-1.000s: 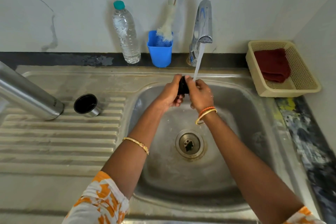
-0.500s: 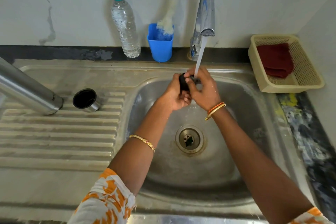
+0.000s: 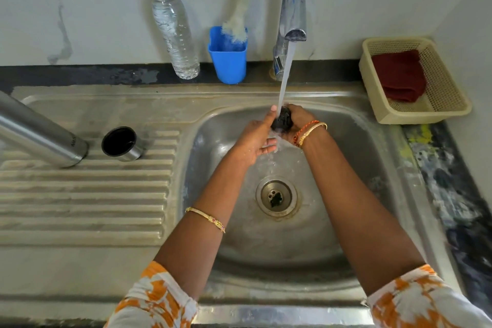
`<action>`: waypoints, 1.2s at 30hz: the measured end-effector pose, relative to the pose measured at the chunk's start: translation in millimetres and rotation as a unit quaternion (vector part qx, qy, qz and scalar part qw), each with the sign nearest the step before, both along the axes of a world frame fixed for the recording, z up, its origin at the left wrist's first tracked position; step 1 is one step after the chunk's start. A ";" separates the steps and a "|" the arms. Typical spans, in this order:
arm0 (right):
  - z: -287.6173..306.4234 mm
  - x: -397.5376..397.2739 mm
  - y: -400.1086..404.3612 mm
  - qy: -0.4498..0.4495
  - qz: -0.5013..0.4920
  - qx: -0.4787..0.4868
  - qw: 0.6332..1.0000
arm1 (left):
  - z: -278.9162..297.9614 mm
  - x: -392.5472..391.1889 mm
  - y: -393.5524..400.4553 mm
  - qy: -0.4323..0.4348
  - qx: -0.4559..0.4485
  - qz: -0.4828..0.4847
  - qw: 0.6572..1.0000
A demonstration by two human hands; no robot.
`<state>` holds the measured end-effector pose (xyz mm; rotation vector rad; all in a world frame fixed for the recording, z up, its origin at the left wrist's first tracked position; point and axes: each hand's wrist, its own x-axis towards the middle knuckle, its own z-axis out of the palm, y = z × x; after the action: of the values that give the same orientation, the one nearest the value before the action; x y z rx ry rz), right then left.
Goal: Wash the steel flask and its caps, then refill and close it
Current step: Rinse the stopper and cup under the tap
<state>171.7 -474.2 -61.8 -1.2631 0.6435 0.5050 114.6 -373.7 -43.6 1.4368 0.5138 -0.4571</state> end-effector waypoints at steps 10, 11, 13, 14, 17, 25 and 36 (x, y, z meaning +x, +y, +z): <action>12.0 -33.2 -13.4 -0.157 0.190 0.051 0.968 | 6.0 -0.7 9.7 0.037 -0.062 0.112 0.991; 12.5 -36.7 -15.5 -0.155 0.171 0.082 0.969 | 7.3 -2.3 10.5 0.041 -0.068 0.103 0.992; 13.5 -40.9 -15.7 -0.130 0.098 0.139 0.977 | 4.4 -4.4 12.2 0.017 -0.075 0.084 0.994; 14.7 -42.4 -14.8 -0.109 0.057 0.163 0.979 | 1.9 -5.9 12.2 -0.005 -0.078 0.073 0.994; 18.0 -44.8 -12.5 -0.058 0.004 0.177 0.982 | -0.9 -13.1 11.5 -0.051 -0.105 0.054 0.992; 34.8 -43.1 -6.0 -0.119 0.072 -0.140 0.980 | -4.0 -25.5 6.7 -0.104 -0.243 0.111 0.958; 44.6 -52.3 -19.9 -0.315 0.203 -0.240 0.896 | -3.5 -30.2 2.9 -0.233 -0.098 0.178 0.951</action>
<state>119.4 -494.0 -17.2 -1.9322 -0.0702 0.2435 84.4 -370.9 -47.1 1.1755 0.3209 0.1217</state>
